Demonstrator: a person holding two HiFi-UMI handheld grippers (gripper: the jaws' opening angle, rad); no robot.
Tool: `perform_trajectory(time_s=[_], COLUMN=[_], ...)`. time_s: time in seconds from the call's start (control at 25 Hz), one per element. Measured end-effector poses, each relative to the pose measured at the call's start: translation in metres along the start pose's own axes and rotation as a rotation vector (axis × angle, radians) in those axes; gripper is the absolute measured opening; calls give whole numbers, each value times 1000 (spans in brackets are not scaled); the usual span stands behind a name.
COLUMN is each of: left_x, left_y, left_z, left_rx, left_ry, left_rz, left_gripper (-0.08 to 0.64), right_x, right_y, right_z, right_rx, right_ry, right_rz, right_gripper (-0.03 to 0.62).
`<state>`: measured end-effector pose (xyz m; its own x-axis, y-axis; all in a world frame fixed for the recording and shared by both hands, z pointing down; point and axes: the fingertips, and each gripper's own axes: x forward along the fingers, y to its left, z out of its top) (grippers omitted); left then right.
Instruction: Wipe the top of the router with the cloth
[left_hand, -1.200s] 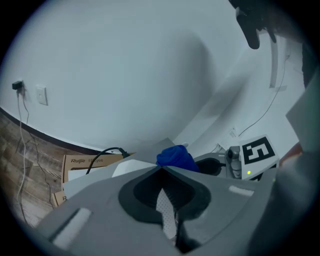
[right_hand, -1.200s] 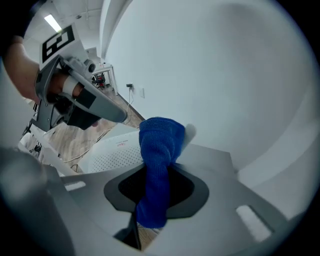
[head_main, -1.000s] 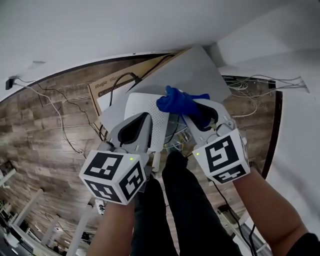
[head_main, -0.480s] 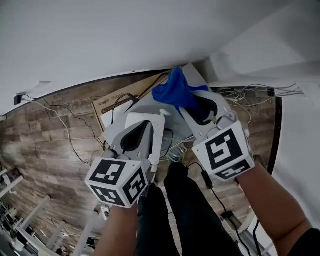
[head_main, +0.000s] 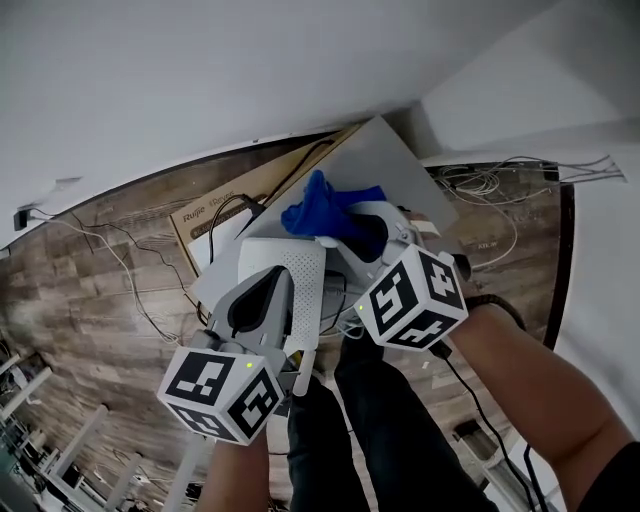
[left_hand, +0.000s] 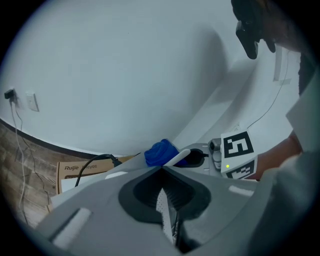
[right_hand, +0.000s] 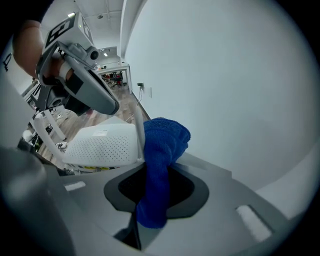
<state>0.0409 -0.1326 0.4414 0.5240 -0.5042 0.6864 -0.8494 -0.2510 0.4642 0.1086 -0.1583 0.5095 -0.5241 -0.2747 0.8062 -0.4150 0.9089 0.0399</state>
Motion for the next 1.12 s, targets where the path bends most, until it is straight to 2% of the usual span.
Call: perform_trajectory(time_s=[0.24, 0.48, 0.88, 1.0, 1.12], left_x=[-8, -24, -74, -89, -96], left_y=[-11, -18, -19, -13, -3], left_z=[12, 17, -7, -19, -31], left_rx=[18, 33, 54, 51, 36], left_ry=[-19, -40, -53, -60, -66], left_rz=[-26, -54, -79, -81, -69], left_gripper=[0, 0, 0, 0, 0], right_x=[-30, -70, -118, -118, -92], right_y=[6, 8, 43, 62, 80], right_z=[13, 28, 54, 59, 49], right_rx=[16, 97, 171, 143, 47], right_ry=[-23, -64, -144, -127, -78], right_rz=[3, -75, -200, -193, -166], right_gripper=[117, 117, 117, 117, 117])
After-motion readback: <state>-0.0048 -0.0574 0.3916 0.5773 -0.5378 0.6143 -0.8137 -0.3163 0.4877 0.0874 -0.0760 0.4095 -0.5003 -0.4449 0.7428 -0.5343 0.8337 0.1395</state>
